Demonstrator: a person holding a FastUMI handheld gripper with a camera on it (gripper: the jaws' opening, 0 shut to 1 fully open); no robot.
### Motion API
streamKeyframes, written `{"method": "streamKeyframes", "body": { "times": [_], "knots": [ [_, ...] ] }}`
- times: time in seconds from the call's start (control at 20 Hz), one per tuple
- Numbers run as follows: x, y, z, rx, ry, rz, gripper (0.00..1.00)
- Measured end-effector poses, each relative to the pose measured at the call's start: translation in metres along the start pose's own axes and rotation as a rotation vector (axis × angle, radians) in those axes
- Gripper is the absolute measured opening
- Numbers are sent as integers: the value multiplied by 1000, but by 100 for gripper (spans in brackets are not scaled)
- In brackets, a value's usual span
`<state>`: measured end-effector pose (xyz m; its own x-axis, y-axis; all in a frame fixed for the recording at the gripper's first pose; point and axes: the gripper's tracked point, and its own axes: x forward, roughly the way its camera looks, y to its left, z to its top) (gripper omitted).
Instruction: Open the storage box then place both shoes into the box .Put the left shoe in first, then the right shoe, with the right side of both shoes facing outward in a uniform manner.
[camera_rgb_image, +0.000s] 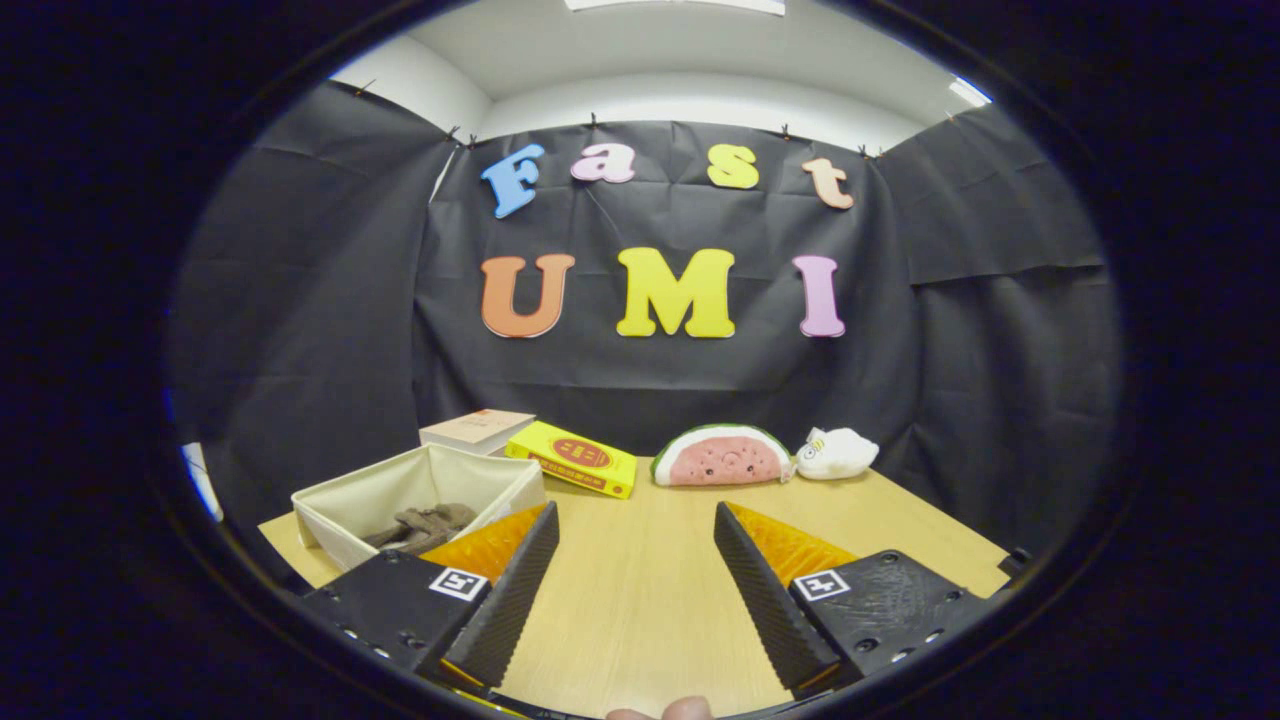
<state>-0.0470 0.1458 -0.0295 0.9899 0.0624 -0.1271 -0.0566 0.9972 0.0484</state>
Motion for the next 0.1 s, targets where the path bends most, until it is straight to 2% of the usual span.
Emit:
{"method": "streamKeyframes", "body": {
  "times": [0.1],
  "knots": [
    [5, -1, -5, 30, 27, -6, 95]
  ]
}}
